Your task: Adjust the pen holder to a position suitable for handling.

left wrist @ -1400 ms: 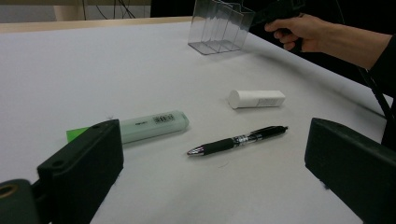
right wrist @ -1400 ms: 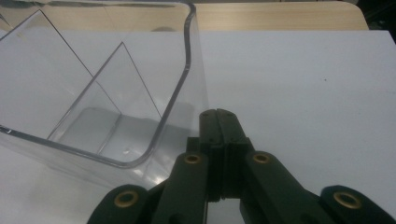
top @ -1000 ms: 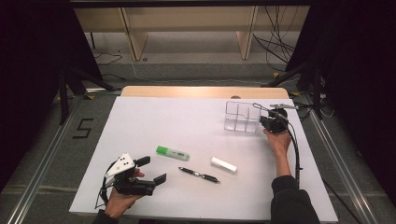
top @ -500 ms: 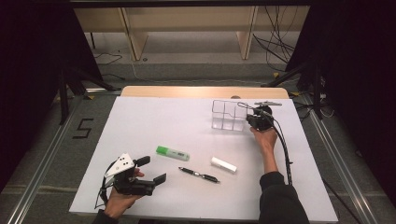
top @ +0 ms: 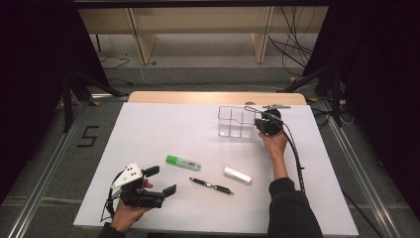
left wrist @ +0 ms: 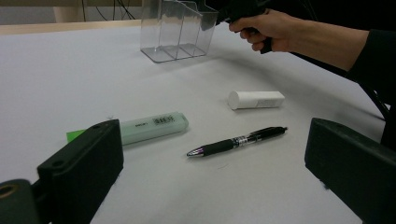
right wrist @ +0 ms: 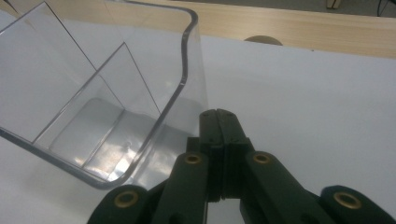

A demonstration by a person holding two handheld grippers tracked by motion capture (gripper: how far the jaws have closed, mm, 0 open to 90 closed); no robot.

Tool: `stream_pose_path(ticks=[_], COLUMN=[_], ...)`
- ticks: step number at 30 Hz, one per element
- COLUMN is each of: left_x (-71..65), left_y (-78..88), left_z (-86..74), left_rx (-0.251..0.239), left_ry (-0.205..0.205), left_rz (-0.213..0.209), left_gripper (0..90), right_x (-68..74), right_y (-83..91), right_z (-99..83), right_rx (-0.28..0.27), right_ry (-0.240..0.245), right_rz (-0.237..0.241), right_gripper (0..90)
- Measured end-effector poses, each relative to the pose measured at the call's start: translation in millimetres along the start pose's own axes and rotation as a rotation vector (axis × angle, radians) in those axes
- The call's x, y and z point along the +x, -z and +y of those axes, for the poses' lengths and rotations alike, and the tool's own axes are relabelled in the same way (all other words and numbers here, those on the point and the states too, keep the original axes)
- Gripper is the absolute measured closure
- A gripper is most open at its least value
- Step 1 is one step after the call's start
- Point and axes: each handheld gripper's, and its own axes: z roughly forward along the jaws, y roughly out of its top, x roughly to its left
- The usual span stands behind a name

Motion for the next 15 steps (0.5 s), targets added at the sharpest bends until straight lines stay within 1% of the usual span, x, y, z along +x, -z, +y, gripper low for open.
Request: stream_pose_path(ticks=[4,6,10,15], left_x=[-0.3,-0.2,0.2,-0.3], left_y=[0.0,0.3,0.5,0.6], left_z=[0.2,0.2,0.1,0.3], left_rx=[-0.002,-0.001,-0.001,-0.003], left_ry=[0.002,0.0,-0.002,0.0], left_rz=[-0.001,-0.002,-0.003,-0.005], left_gripper=[3.9,3.9,4.0,4.0], right_x=[5.7,8.7,14.4,24.8], right_y=[-5.6,-8.3,-12.9,-18.2], right_z=[3.2,5.3,9.7,12.8], right_rx=[0.006,0.006,0.003,0.001], right_ry=[0.011,0.026,0.023,0.041], right_rz=[0.009,0.012,0.021,0.035], right_gripper=[90.0,90.0,90.0,90.0])
